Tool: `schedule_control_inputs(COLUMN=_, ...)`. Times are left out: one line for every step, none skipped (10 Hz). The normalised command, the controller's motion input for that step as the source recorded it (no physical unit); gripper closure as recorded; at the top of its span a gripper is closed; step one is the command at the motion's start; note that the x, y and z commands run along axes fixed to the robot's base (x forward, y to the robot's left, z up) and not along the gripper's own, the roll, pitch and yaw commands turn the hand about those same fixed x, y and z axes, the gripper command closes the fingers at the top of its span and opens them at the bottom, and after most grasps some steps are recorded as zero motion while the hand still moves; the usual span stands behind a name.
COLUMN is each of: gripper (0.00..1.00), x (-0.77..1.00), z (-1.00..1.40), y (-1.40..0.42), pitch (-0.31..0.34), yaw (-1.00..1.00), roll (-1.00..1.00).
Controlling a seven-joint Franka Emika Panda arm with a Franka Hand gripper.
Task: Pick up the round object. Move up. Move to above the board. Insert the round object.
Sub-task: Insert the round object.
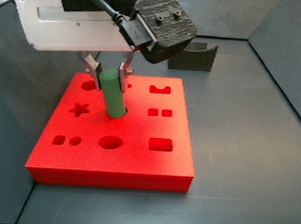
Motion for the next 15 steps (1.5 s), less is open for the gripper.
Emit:
schedule_control_inputs(gripper=1.00, x=-0.26, z=-0.70, y=0.16, pitch=-0.037, yaw=0.20, roll=0.34)
schedule_control_inputs(gripper=1.00, x=-0.18, z=-0.50, y=0.12, pitch=0.031, yaw=0.08, roll=0.37)
schedule_control_inputs(gripper=1.00, x=0.13, z=-0.82, y=-0.07, pitch=0.021, yaw=0.05, roll=0.22)
schedule_control_inputs(gripper=1.00, x=0.00, z=-0.54, y=-0.20, pitch=-0.069, yaw=0.00, roll=0.10)
schedule_control_inputs(gripper=1.00, x=0.00, z=-0.67, y=-0.26, pitch=-0.024, yaw=0.07, roll=0.35)
schedule_control_inputs(gripper=1.00, x=-0.06, z=-0.52, y=-0.24, pitch=0.000, yaw=0.10, roll=0.44)
schedule_control_inputs(gripper=1.00, x=-0.15, z=-0.42, y=-0.20, pitch=0.000, yaw=0.18, roll=0.49)
schedule_control_inputs(gripper=1.00, x=0.00, z=-0.72, y=-0.12, pitch=0.000, yaw=0.12, roll=0.32)
schedule_control_inputs(gripper=1.00, x=0.07, z=-0.99, y=0.00, pitch=0.000, yaw=0.07, roll=0.17)
schedule_control_inputs(gripper=1.00, x=0.12, z=-1.00, y=0.04, pitch=0.000, yaw=0.04, roll=0.03)
schedule_control_inputs(gripper=1.00, x=0.19, z=-1.00, y=0.15, pitch=0.000, yaw=0.00, roll=0.00)
schedule_control_inputs(gripper=1.00, x=0.27, z=-1.00, y=0.19, pitch=0.000, yaw=0.00, roll=0.00)
schedule_control_inputs(gripper=1.00, x=0.15, z=-0.93, y=0.11, pitch=0.000, yaw=-0.10, roll=-0.11)
schedule_control_inputs(gripper=1.00, x=0.00, z=-0.29, y=0.00, pitch=-0.139, yaw=0.00, roll=0.00)
schedule_control_inputs(gripper=1.00, x=-0.02, z=-0.43, y=-0.19, pitch=-0.133, yaw=0.23, roll=0.35)
